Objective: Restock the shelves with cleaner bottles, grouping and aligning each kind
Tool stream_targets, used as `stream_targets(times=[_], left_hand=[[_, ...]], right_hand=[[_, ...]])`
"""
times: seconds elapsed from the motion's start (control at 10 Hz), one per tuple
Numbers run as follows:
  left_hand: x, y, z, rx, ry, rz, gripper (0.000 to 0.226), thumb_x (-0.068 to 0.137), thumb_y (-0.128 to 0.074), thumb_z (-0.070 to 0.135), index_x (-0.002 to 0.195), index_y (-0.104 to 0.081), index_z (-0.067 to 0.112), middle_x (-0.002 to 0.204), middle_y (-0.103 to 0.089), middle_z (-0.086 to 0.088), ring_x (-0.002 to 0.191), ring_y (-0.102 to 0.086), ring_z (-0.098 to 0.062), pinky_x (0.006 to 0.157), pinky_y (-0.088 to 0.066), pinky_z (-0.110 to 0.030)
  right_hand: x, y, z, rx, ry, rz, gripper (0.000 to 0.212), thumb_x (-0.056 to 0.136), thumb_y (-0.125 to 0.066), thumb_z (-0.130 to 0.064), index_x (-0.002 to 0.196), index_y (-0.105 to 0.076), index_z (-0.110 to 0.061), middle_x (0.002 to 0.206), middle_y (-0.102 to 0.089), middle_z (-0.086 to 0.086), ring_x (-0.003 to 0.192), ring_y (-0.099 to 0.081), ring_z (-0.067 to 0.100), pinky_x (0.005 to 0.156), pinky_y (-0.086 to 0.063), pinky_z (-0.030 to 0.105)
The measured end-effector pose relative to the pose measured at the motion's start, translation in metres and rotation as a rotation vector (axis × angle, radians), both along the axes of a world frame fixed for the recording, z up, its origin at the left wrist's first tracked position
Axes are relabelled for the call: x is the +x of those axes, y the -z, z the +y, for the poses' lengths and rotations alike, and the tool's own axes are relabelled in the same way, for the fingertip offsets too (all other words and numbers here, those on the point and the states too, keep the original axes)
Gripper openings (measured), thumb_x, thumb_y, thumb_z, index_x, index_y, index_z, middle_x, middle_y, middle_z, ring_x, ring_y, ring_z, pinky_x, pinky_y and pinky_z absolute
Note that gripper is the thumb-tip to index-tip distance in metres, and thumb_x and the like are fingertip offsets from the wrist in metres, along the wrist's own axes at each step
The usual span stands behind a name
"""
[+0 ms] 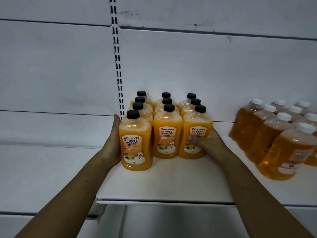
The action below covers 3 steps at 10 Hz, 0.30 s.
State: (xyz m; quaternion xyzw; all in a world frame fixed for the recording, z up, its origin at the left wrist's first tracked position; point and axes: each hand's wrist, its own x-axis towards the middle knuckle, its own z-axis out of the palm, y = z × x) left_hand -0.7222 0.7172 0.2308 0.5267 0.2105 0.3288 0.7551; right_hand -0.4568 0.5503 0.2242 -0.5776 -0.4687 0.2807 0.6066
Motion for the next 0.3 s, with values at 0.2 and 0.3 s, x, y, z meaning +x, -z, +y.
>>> stream_targets(times=[0.2,0.3], left_hand=[[-0.005,-0.009,-0.01,0.084,-0.069,0.075,0.073,0.084,-0.031,0.077,0.129,-0.064,0.03,0.113,-0.08,-0.006,0.105,-0.077,-0.027,0.077,-0.065,-0.037],[-0.023,-0.023,-0.006,0.247,-0.235,0.08,0.088,0.079,-0.048,0.091,0.148,-0.053,0.037,0.145,-0.065,0.001,0.134,-0.061,-0.027,0.11,-0.05,-0.053]], right_hand=[[-0.005,-0.005,-0.007,0.046,0.111,0.012,0.115,0.062,-0.094,-0.055,0.158,-0.034,-0.034,0.145,-0.063,-0.003,0.123,-0.068,0.02,0.095,-0.062,0.046],[-0.006,-0.019,-0.02,0.12,0.232,0.029,0.125,0.059,-0.085,-0.076,0.162,-0.023,-0.042,0.165,-0.04,0.0,0.141,-0.051,0.02,0.099,-0.057,0.036]])
